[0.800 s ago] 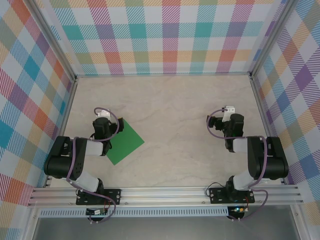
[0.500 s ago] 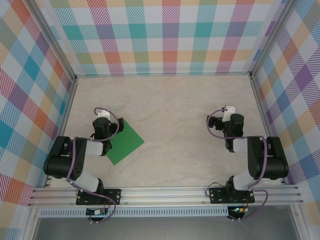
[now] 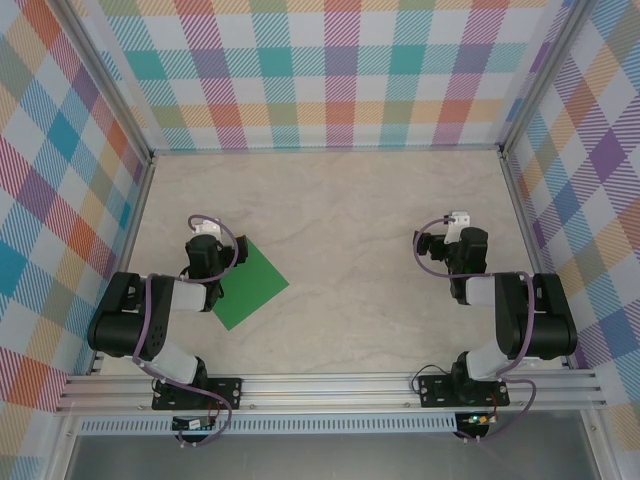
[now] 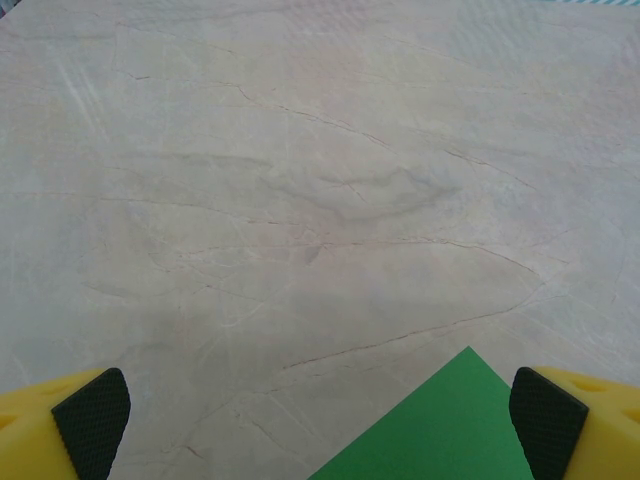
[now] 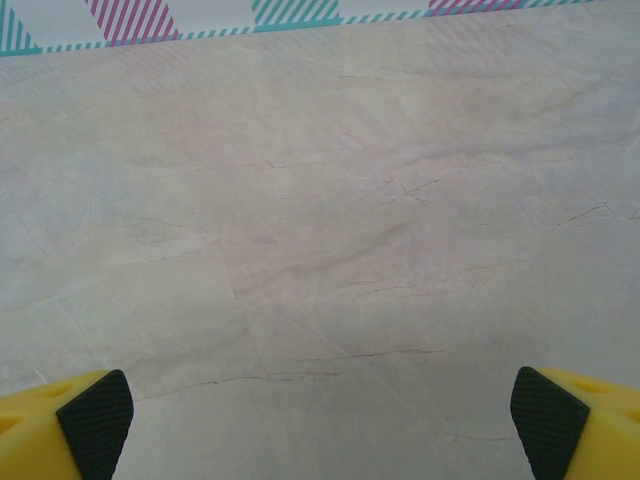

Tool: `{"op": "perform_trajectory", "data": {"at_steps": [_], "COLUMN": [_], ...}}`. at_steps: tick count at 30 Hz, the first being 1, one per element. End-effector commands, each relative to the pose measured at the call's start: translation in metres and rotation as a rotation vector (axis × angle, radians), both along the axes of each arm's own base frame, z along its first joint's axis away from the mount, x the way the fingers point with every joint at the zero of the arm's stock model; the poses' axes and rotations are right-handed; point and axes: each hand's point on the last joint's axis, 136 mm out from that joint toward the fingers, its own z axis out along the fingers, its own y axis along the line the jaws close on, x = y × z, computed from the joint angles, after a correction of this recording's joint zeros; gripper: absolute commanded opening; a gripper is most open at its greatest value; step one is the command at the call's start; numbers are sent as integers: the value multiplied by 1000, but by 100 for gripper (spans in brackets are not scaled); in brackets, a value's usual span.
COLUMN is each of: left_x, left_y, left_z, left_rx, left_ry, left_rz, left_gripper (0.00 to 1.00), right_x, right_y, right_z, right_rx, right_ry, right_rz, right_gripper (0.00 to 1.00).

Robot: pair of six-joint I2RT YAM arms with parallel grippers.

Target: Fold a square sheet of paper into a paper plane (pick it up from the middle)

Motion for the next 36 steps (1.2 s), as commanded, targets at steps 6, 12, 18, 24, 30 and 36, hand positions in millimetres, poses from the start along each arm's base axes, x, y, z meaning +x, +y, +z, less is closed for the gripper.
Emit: {"op": "perform_trajectory", "data": {"at_steps": [6, 12, 18, 24, 30, 36], "left_x": [5, -4, -4, 6, 9, -14], "left_y": [15, 14, 18, 33, 41, 50], "left_z": [49, 84, 81, 83, 114, 134], "left_rx": [-2, -162, -367, -456, -560, -537], "left_ry": [2, 54, 122, 115, 104, 165], "left_rz": [77, 152, 322, 464, 475, 509], "left_gripper": [100, 100, 100, 100, 100, 100], "right_x": [7, 1, 0, 9, -3, -34], "right_y": [-2, -3, 37, 113, 206, 300], "right_z": [41, 69, 56, 48, 23, 13], "right_rx": [2, 168, 345, 230, 28, -120], "right_ry": [33, 219, 464, 555, 694, 698], "right_rz": [-15, -143, -120, -13, 102, 269], "right_gripper": [100, 100, 100, 100, 100, 100]}}
